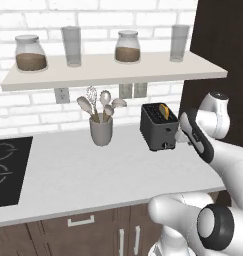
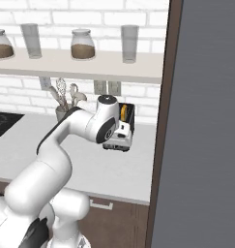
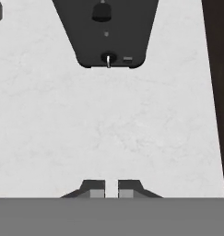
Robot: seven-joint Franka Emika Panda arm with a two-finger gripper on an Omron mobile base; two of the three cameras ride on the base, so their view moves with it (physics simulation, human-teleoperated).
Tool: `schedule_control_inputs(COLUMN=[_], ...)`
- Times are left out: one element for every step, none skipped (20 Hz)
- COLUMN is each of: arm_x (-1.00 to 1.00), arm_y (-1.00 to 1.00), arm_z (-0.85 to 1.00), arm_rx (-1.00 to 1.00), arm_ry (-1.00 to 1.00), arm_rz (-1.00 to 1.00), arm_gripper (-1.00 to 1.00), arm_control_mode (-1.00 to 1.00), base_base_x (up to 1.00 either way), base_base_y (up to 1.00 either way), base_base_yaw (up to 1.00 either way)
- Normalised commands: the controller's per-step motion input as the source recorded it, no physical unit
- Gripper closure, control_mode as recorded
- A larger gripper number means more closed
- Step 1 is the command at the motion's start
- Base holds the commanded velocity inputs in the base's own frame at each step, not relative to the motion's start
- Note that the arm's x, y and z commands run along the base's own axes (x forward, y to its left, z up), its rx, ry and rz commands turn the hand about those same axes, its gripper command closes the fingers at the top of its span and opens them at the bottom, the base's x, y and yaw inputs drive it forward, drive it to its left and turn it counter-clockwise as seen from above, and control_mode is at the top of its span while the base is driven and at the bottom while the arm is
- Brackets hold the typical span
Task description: Start the toaster. Once the lever pops up, take the bread to the plate on the dining counter.
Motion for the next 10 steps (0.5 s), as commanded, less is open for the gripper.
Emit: schedule_control_inputs(arm_x=[0.26, 0.29, 0.32, 0.33, 0.35, 0.36, 0.33, 0.25, 0.19, 0.17], arm_y=[0.0, 0.0, 0.0, 0.0, 0.0, 0.0, 0.0, 0.0, -0.02, -0.04], arm_z=[0.0, -0.01, -0.05, -0.05, -0.03, -0.01, 0.0, 0.0, 0.0, 0.0], arm_rx=[0.0, 0.0, 0.0, 0.0, 0.0, 0.0, 0.0, 0.0, 0.0, 0.0], arm_ry=[0.0, 0.0, 0.0, 0.0, 0.0, 0.0, 0.0, 0.0, 0.0, 0.0], arm_rz=[0.0, 0.0, 0.0, 0.0, 0.0, 0.0, 0.0, 0.0, 0.0, 0.0], arm_gripper=[1.0, 1.0, 1.0, 1.0, 1.0, 1.0, 1.0, 1.0, 1.0, 1.0], arm_control_mode=[-1.0, -1.0, -1.0, -1.0, -1.0, -1.0, -1.0, -1.0, -1.0, -1.0], base_base_x=[0.0, 0.0, 0.0, 0.0, 0.0, 0.0, 0.0, 0.0, 0.0, 0.0], base_base_y=[0.0, 0.0, 0.0, 0.0, 0.0, 0.0, 0.0, 0.0, 0.0, 0.0], base_base_yaw=[0.0, 0.0, 0.0, 0.0, 0.0, 0.0, 0.0, 0.0, 0.0, 0.0])
